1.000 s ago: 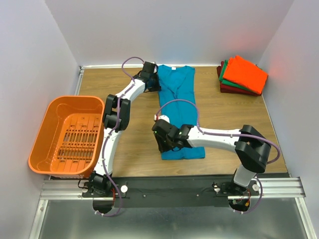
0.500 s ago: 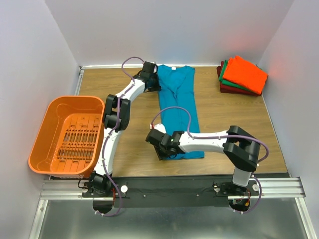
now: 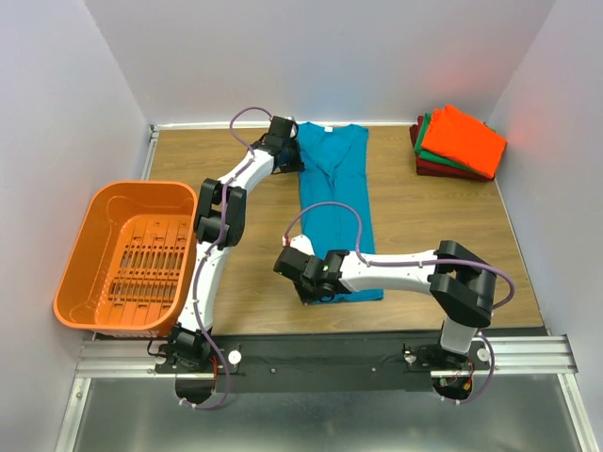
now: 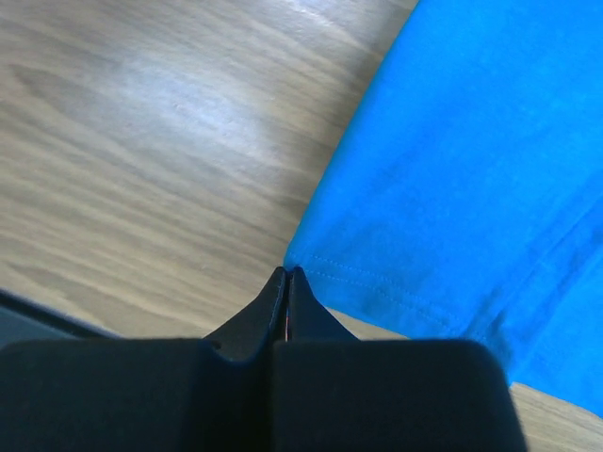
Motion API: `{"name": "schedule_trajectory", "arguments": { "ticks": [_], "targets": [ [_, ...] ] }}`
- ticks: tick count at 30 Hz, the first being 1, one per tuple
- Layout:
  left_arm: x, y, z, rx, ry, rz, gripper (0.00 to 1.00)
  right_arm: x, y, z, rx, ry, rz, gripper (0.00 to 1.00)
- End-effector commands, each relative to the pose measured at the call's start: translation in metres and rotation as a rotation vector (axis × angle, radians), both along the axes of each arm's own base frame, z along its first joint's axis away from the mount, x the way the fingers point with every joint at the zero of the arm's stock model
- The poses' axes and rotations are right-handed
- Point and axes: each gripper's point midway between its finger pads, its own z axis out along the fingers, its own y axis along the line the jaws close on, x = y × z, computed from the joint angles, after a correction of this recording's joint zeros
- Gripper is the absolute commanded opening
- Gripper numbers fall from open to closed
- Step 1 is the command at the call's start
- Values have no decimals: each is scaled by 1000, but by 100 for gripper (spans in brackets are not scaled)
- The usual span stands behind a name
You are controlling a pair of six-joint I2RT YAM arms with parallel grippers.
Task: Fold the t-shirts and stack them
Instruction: Fold the tshirt
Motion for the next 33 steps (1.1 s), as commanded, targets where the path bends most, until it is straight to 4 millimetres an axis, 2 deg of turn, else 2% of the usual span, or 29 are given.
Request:
{"name": "schedule_trajectory", "arguments": {
  "ticks": [1, 3, 5, 7, 8, 9, 12, 13, 14, 15, 16, 17, 18, 19, 20, 21, 22, 23, 24, 25, 27, 29, 30, 31, 32, 33],
  "targets": [
    [-5, 15, -35, 46, 68, 4, 4, -10, 7, 10, 23, 12, 20, 3],
    [-4, 14, -32, 42, 59, -3, 4, -9, 9, 7, 22, 11, 16, 4],
    [-4, 13, -29, 39, 53, -11, 5, -5, 8, 7, 15, -8, -3, 18],
    [-3, 13, -22, 36, 39, -13, 7, -1, 9, 11, 22, -22, -10, 29],
    [-3, 13, -19, 37, 33, -18, 10, 2, 11, 18, 38, -36, -16, 37],
    [-2, 13, -14, 35, 23, -20, 13, 3, 12, 19, 40, -41, -18, 41],
    [0, 11, 10, 13, -22, -38, 22, 13, 9, 36, 76, -70, -45, 50],
    [3, 9, 32, -5, -64, -42, 24, 20, 5, 48, 104, -86, -71, 50],
    [1, 8, 41, -22, -76, -52, 24, 24, 0, 54, 118, -93, -92, 50],
    [-1, 8, 47, -33, -84, -57, 25, 34, -11, 56, 121, -101, -131, 50],
    [0, 6, 74, -52, -132, -63, 25, 39, -18, 70, 160, -115, -164, 50],
    [-2, 6, 81, -57, -142, -63, 27, 48, -33, 70, 163, -116, -209, 50],
    [-4, 6, 91, -64, -156, -66, 27, 48, -32, 80, 190, -125, -214, 51],
    [-6, 7, 114, -75, -190, -63, 30, 57, -50, 89, 219, -140, -272, 51],
    [-9, 7, 124, -82, -202, -62, 33, 61, -59, 93, 231, -147, -301, 51],
    [-18, 9, 119, -81, -183, -62, 33, 64, -68, 97, 245, -155, -327, 51],
    [-23, 10, 144, -103, -230, -64, 34, 71, -87, 92, 236, -155, -378, 51],
    [-28, 11, 150, -114, -235, -56, 53, 73, -97, 102, 273, -167, -411, 51],
    [-41, 15, 135, -108, -202, -50, 61, 75, -106, 103, 283, -170, -434, 51],
    [-47, 16, 157, -127, -249, -51, 61, 80, -124, 95, 268, -163, -484, 51],
    [-64, 23, 161, -123, -244, -45, 61, 84, -143, 101, 309, -163, -540, 51],
    [-77, 29, 164, -112, -241, -41, 61, 80, -158, 89, 298, -141, -567, 51],
    [-92, 33, 146, -96, -198, -38, 61, 80, -166, 89, 319, -125, -589, 51],
    [-104, 34, 160, -99, -221, -40, 61, 78, -171, 84, 318, -108, -601, 51],
    [-114, 37, 158, -94, -212, -43, 61, 76, -177, 77, 315, -87, -614, 51],
    [-133, 43, 133, -68, -157, -32, 60, 71, -187, 64, 310, -41, -641, 51]
  ]
}}
